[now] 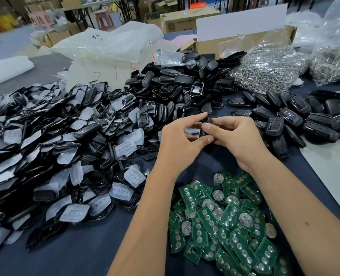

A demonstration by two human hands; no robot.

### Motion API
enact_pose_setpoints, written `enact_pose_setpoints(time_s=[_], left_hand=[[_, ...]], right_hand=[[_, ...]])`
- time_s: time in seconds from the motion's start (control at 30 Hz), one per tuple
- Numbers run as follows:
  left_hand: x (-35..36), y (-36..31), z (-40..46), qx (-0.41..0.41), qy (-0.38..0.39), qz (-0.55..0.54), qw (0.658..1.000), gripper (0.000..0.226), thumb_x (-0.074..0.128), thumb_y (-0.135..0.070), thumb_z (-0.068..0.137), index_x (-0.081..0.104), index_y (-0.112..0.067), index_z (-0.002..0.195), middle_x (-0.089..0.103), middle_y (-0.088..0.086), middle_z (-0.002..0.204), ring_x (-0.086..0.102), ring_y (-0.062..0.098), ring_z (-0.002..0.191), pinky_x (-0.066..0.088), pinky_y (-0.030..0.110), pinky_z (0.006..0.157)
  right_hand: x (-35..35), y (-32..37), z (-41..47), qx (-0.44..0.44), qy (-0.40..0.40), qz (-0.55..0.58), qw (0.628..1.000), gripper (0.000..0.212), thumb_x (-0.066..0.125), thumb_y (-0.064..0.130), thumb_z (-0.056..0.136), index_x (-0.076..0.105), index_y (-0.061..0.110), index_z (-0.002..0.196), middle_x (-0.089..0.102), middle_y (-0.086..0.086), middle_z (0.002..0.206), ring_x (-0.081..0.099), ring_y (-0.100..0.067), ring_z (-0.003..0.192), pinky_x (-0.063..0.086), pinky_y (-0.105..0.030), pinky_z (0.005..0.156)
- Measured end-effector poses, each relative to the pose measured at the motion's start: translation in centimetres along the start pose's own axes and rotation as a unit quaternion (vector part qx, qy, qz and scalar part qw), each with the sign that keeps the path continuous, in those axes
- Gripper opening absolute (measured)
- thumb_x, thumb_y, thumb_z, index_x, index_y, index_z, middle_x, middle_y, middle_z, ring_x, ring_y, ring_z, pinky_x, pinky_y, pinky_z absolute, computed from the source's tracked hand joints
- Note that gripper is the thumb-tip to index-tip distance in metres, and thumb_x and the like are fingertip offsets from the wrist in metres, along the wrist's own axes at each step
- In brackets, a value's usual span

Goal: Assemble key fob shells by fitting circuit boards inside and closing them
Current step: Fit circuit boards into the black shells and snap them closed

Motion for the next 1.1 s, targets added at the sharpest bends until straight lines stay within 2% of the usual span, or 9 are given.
enact_pose_setpoints(time_s=[0.1,0.2,0.33,0.47,0.57,0.67,0.83,1.0,1.1], left_hand=[[-0.1,-0.2,-0.1,0.008,-0.002,0.024,1.000,0.056,0.088,-0.013,0.080,0.070,-0.026,0.132,0.072,-0.008,0.116,0.074,0.010,0.083,0.062,0.031,0.083],[-0.1,0.0,-0.1,0.021,-0.004,0.053,0.998,0.058,0.089,-0.015,0.079,0.070,-0.028,0.132,0.071,-0.011,0.116,0.069,0.002,0.076,0.058,0.020,0.080],[0.2,0.1,-0.1,0.045,-0.010,0.079,0.996,0.063,0.090,-0.019,0.079,0.067,-0.030,0.137,0.069,-0.008,0.119,0.059,-0.011,0.078,0.050,0.009,0.077],[0.5,0.5,0.2,0.051,-0.014,0.098,0.994,0.061,0.086,-0.013,0.082,0.067,-0.029,0.138,0.068,-0.010,0.101,0.057,-0.007,0.076,0.052,0.016,0.081],[0.3,0.9,0.4,-0.019,0.000,-0.015,1.000,0.054,0.080,0.002,0.083,0.072,-0.025,0.129,0.065,-0.014,0.083,0.072,0.014,0.077,0.064,0.037,0.081],[-0.2,1.1,0.6,-0.071,0.009,-0.111,0.991,0.049,0.082,0.008,0.080,0.073,-0.012,0.124,0.073,0.014,0.088,0.078,0.032,0.082,0.066,0.044,0.076],[-0.6,1.1,0.4,-0.085,0.014,-0.139,0.986,0.023,0.086,0.004,0.078,0.073,-0.011,0.090,0.076,0.016,0.083,0.078,0.032,0.078,0.064,0.037,0.069],[-0.9,1.2,0.4,-0.085,-0.027,-0.148,0.985,0.017,0.087,-0.001,0.079,0.079,-0.010,0.090,0.077,0.016,0.088,0.078,0.035,0.081,0.065,0.046,0.080],[-0.8,1.1,0.4,-0.069,-0.039,-0.138,0.987,0.016,0.085,0.001,0.081,0.079,-0.010,0.091,0.078,0.012,0.083,0.078,0.028,0.079,0.065,0.041,0.077]], right_hand=[[0.0,-0.1,0.1,-0.011,0.008,-0.012,1.000,0.013,0.087,0.022,0.082,0.083,0.015,0.092,0.078,-0.020,0.096,0.074,-0.021,0.082,0.061,-0.027,0.070],[-0.1,-0.2,0.1,-0.027,0.028,-0.032,0.999,0.006,0.085,0.024,0.086,0.085,0.026,0.092,0.079,-0.018,0.096,0.075,-0.028,0.088,0.065,-0.042,0.080],[-0.2,-0.4,0.1,-0.029,0.011,-0.034,0.999,0.011,0.088,0.026,0.084,0.084,0.020,0.092,0.080,-0.014,0.092,0.077,-0.036,0.090,0.066,-0.047,0.081],[-0.3,-0.6,0.3,-0.040,-0.019,-0.057,0.997,0.018,0.091,0.031,0.079,0.082,0.017,0.086,0.080,-0.008,0.082,0.078,-0.024,0.076,0.063,-0.031,0.066],[-0.6,-0.6,0.5,-0.056,-0.011,-0.057,0.997,0.018,0.085,0.036,0.086,0.081,0.019,0.091,0.078,-0.009,0.082,0.074,-0.019,0.067,0.058,-0.028,0.055],[-1.0,-0.3,0.7,-0.076,0.032,-0.038,0.996,0.014,0.072,0.032,0.098,0.080,0.030,0.110,0.074,-0.004,0.085,0.064,-0.013,0.061,0.043,-0.023,0.043],[-1.1,-0.4,0.9,-0.084,0.075,-0.010,0.994,0.016,0.070,0.016,0.099,0.083,0.022,0.103,0.071,-0.007,0.077,0.056,-0.011,0.057,0.037,-0.020,0.042],[-1.2,-0.5,1.1,-0.085,0.029,0.022,0.996,0.012,0.070,0.011,0.099,0.081,0.012,0.102,0.072,-0.007,0.075,0.058,-0.016,0.056,0.045,-0.021,0.047],[-1.1,-0.6,1.0,-0.080,0.021,0.030,0.996,0.012,0.069,0.010,0.099,0.080,0.009,0.103,0.073,-0.009,0.075,0.060,-0.017,0.056,0.048,-0.023,0.049]])
Point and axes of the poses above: each hand's wrist, its own z-axis towards the middle knuckle, its own x-axis out of the palm, y = z × x, the point moved 1 cm from there along z, towards the middle knuckle
